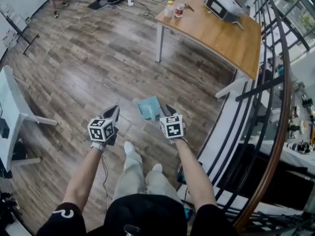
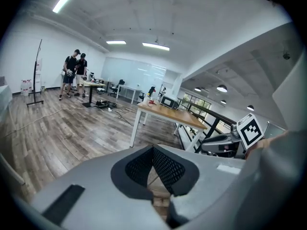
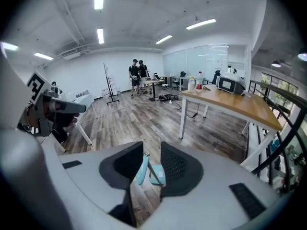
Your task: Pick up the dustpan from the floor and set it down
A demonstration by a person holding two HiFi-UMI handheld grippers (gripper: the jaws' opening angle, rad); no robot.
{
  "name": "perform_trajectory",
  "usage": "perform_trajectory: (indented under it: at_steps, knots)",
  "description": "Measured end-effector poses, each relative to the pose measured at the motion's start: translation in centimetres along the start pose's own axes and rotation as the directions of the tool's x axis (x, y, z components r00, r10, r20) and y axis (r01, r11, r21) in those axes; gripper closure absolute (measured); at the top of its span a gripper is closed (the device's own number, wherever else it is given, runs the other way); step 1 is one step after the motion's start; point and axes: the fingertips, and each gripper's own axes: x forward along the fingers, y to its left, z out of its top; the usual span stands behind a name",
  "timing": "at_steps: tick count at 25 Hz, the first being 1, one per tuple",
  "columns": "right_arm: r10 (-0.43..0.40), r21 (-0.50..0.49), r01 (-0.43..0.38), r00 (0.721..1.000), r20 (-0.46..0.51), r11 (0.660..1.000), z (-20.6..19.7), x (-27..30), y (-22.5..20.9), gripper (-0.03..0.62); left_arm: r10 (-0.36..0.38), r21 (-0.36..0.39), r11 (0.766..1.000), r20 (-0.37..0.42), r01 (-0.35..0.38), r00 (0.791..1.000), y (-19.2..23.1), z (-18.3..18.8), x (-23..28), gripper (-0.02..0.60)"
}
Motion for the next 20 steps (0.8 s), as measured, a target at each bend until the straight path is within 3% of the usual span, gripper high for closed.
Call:
perform_trajectory:
  at_steps: [3, 6, 20]
  knots:
    - [-0.016, -0.016, 0.016, 0.999, 0.046, 1.0, 1.1, -5.0, -0.8, 0.558, 0.006, -0.004, 1.0, 0.049, -0.006, 0.999, -3.1, 0.8, -3.1, 0.584]
    - [-0.014, -0.014, 0.016, 0.996, 0.086, 1.0, 2.2, -9.7, -1.5, 0.594, 0.007, -0.008, 1.0, 0.091, -0.006, 0.996, -6.3, 2.1, -6.0, 0.584]
    - [0.068, -0.084, -0.048, 0.965, 0.255, 0.995, 4.9, -24.7, 1.6, 0.6, -0.02, 0.017, 1.0, 0.183, 0.017, 0.983, -15.4, 4.5, -16.8, 0.584]
